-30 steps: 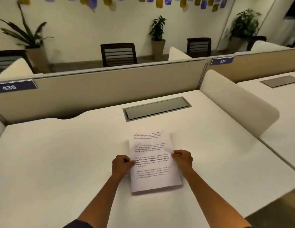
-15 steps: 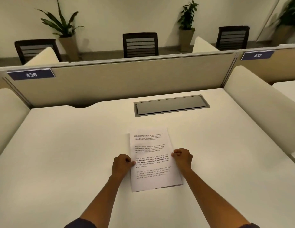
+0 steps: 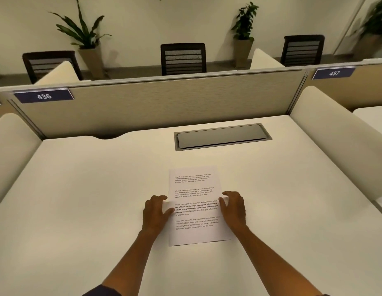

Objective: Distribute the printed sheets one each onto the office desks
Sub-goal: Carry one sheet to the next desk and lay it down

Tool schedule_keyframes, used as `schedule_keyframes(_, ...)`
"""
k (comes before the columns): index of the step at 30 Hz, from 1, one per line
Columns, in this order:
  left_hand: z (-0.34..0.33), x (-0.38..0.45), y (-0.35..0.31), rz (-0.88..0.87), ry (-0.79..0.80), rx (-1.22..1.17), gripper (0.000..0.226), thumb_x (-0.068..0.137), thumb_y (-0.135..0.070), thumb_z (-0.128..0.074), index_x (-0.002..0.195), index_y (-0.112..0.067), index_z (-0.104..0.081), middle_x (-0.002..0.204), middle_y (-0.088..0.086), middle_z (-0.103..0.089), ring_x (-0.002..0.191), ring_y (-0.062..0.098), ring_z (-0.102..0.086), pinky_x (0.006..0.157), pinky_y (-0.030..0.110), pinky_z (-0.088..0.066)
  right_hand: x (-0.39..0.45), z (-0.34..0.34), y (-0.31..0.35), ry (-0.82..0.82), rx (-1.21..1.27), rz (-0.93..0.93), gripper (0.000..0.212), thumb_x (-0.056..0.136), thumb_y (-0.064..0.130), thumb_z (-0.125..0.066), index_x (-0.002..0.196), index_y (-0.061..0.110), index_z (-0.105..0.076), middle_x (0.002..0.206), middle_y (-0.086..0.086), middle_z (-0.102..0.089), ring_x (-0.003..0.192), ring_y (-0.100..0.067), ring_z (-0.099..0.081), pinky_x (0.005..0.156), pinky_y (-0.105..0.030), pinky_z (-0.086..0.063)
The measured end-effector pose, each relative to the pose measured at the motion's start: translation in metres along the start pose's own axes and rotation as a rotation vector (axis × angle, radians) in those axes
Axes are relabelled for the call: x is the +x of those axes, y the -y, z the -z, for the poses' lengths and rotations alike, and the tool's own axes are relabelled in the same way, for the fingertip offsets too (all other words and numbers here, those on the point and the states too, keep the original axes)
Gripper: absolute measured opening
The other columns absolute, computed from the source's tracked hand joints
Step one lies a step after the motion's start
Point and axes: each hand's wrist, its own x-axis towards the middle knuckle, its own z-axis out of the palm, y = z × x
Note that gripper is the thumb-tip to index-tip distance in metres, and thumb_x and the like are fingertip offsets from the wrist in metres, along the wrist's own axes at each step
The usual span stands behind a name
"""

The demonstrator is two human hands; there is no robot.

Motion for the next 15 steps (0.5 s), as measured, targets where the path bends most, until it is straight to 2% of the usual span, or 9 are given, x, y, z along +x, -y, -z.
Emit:
schedule_keyframes(3, -0.004, -0.003, 0.002, -0.121, 0.076, 0.168, 0.066, 0.087, -0.050, -0.062, 0.143, -0.022, -0.043, 0.155, 0.003, -0.034, 0.143, 0.025, -0.029, 0.113, 0.041, -0.030, -0.004, -0.001, -0.004, 0.063, -0.118, 0.136, 0.033, 0.095, 0.025, -0.056, 0.125, 0.013, -0.060, 0.134, -0.005, -0.056, 0.125, -0.026, -0.048, 0.105, -0.037, -0.038)
schedule_keyframes(5, -0.008, -0.005, 0.004, -0.168, 0.177, 0.313, 0.076, 0.086, -0.064, -0.048, 0.149, -0.024, -0.033, 0.163, -0.001, -0.017, 0.150, 0.024, -0.015, 0.118, 0.044, -0.022, -0.007, -0.003, -0.007, 0.130, -0.211, 0.199, 0.039, 0.096, 0.031, -0.053, 0.132, 0.016, -0.056, 0.144, -0.003, -0.049, 0.134, -0.023, -0.042, 0.112, -0.034, -0.031)
schedule_keyframes(7, -0.013, -0.007, 0.006, -0.177, 0.263, 0.427, 0.079, 0.088, -0.068, -0.038, 0.153, -0.025, -0.023, 0.165, -0.003, -0.005, 0.152, 0.024, -0.005, 0.119, 0.047, -0.015, -0.009, -0.005, -0.012, 0.194, -0.285, 0.229, 0.044, 0.097, 0.036, -0.050, 0.138, 0.019, -0.050, 0.151, 0.000, -0.040, 0.141, -0.018, -0.034, 0.116, -0.033, -0.024)
schedule_keyframes(10, -0.016, -0.009, 0.007, -0.162, 0.293, 0.467, 0.076, 0.092, -0.063, -0.039, 0.154, -0.025, -0.017, 0.165, -0.003, 0.002, 0.152, 0.024, 0.001, 0.120, 0.050, -0.010, -0.010, -0.009, -0.017, 0.239, -0.328, 0.216, 0.047, 0.097, 0.040, -0.049, 0.139, 0.020, -0.047, 0.157, 0.004, -0.030, 0.146, -0.016, -0.024, 0.119, -0.034, -0.017)
schedule_keyframes(15, -0.014, -0.010, 0.002, -0.142, 0.307, 0.508, 0.078, 0.092, -0.063, -0.038, 0.155, -0.024, -0.014, 0.165, -0.002, 0.004, 0.152, 0.025, 0.002, 0.120, 0.050, -0.009, -0.007, -0.008, -0.016, 0.292, -0.357, 0.189, 0.049, 0.097, 0.043, -0.046, 0.141, 0.022, -0.044, 0.160, 0.005, -0.023, 0.148, -0.018, -0.018, 0.121, -0.036, -0.015)
